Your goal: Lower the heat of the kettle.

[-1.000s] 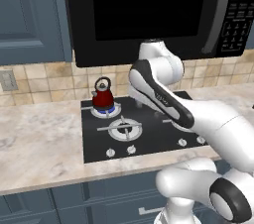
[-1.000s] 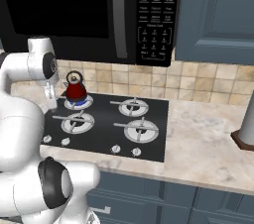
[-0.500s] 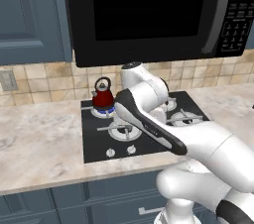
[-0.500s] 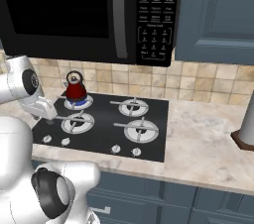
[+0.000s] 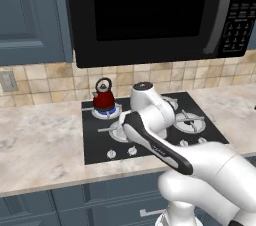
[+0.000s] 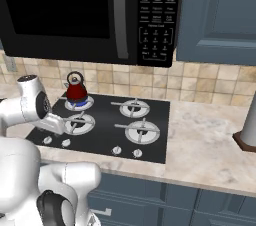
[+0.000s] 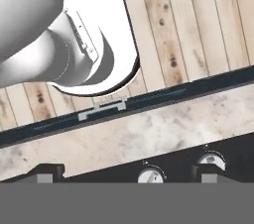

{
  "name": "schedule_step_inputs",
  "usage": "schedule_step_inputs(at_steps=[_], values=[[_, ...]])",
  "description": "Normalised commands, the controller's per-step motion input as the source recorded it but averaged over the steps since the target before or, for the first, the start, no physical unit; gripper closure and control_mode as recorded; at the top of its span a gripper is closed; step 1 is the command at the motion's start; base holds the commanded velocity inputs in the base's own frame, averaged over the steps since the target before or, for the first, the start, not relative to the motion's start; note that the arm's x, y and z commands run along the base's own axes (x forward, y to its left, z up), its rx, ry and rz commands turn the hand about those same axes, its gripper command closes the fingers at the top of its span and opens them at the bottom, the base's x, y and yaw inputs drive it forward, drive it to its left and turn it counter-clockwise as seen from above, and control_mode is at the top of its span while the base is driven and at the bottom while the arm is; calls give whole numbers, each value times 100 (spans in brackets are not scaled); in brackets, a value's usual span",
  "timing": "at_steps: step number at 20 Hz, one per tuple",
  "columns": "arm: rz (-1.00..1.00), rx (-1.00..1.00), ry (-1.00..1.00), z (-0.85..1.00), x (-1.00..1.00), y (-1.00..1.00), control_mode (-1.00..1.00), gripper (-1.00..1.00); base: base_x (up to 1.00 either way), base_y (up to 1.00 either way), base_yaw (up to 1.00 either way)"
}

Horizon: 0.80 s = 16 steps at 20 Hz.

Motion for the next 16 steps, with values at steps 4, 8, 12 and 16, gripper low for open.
schedule_step_inputs(at_steps=[4,8,12,16], values=[[-2,10,0,-45,43,0,-100,-100,0,0,0],[-1,3,0,-23,35,0,-100,-100,0,0,0],[0,-1,5,-22,17,0,-100,-100,0,0,0],[0,-2,6,-20,21,0,-100,-100,0,0,0]])
